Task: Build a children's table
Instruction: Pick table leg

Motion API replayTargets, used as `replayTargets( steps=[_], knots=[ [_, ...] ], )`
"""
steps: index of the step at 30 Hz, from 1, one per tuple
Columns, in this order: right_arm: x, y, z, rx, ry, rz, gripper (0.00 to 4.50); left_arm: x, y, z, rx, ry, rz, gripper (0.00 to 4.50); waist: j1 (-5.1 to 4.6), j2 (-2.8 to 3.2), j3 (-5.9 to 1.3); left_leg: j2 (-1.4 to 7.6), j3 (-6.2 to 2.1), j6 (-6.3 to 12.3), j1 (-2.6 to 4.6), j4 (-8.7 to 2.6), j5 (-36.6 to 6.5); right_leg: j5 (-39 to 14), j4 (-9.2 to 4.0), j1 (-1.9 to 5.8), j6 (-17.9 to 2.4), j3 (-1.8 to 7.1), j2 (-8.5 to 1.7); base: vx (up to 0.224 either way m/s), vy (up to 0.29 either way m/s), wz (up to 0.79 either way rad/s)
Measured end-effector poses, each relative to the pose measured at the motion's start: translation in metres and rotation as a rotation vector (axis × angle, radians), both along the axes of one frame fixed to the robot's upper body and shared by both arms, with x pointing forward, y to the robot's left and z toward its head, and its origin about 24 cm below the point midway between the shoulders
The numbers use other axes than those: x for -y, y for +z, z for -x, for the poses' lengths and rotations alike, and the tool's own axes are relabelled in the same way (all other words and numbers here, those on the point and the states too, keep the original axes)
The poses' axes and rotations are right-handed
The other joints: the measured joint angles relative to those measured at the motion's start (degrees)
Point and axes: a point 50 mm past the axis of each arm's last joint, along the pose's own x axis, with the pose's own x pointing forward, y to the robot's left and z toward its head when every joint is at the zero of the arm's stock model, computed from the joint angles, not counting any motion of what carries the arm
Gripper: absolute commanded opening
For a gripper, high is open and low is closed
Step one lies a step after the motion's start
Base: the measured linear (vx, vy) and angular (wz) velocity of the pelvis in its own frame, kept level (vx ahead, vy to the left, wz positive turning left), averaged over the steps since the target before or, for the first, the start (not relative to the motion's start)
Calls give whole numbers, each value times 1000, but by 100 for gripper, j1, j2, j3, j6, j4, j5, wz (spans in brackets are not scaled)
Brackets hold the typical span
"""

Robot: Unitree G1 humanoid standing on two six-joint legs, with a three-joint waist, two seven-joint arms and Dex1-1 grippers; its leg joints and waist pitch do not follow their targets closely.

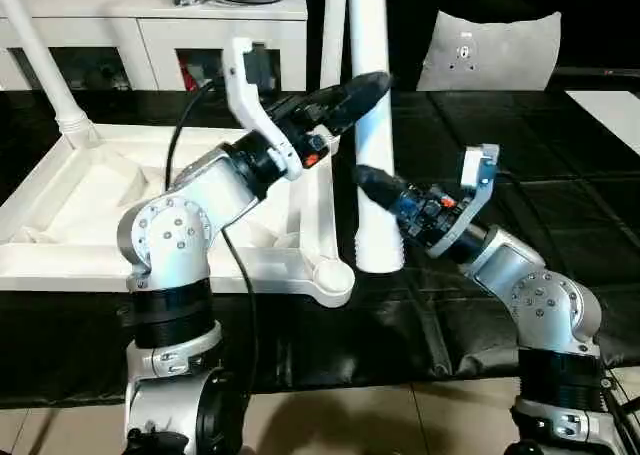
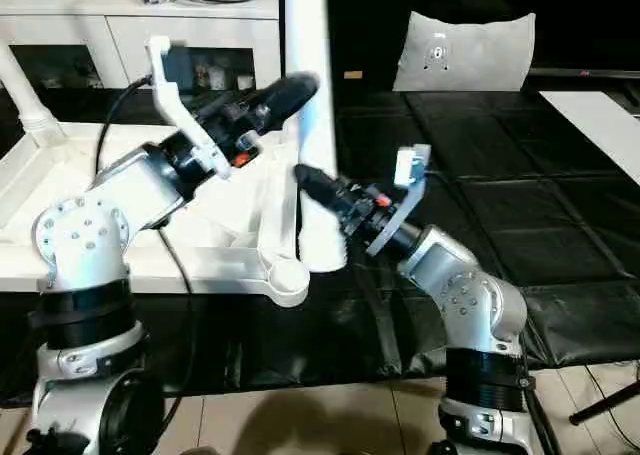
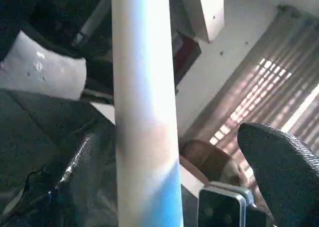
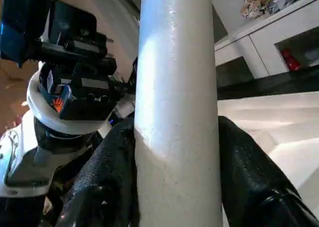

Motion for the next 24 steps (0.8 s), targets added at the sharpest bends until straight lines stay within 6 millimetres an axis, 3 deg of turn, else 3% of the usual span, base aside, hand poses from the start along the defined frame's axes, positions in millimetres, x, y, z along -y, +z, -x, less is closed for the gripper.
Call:
replayTargets(
  steps=[5, 8, 10, 18, 24],
  knots=[
    [-7, 5, -1, 126, -57, 153, 186, 4, -2, 3, -15, -7, -26, 450, -7, -3, -2, 1, -1, 0, -11, -2, 0, 4, -14, 0, 7, -2, 0, 0, 0, 0],
    [-16, 4, -6, 229, -149, 283, 186, 7, -10, 3, 32, 82, -144, 450, -11, -4, -3, 2, -5, 0, -7, -8, 0, 9, -34, -2, 15, -7, 1, 0, 0, 0],
    [-22, 3, -8, 288, -204, 360, 186, 10, -15, 1, 110, 172, -286, 423, -14, -4, -3, 1, -10, 1, -9, -9, 0, 17, -49, -3, 27, -8, 1, 0, 0, 0],
    [-35, 7, -11, 480, -353, 432, 186, 12, -9, 7, 264, 334, -375, 376, -18, -6, -4, 0, -4, 22, -47, -9, -14, 22, -72, -9, 35, -4, -3, 0, 0, 0],
    [-46, -2, -12, 525, -370, 479, 186, 11, -21, 7, 372, 438, -535, 328, -53, -17, -7, 1, 0, 22, -47, -9, -12, 22, -68, -9, 36, 1, -3, 0, 0, 0]
  ],
)
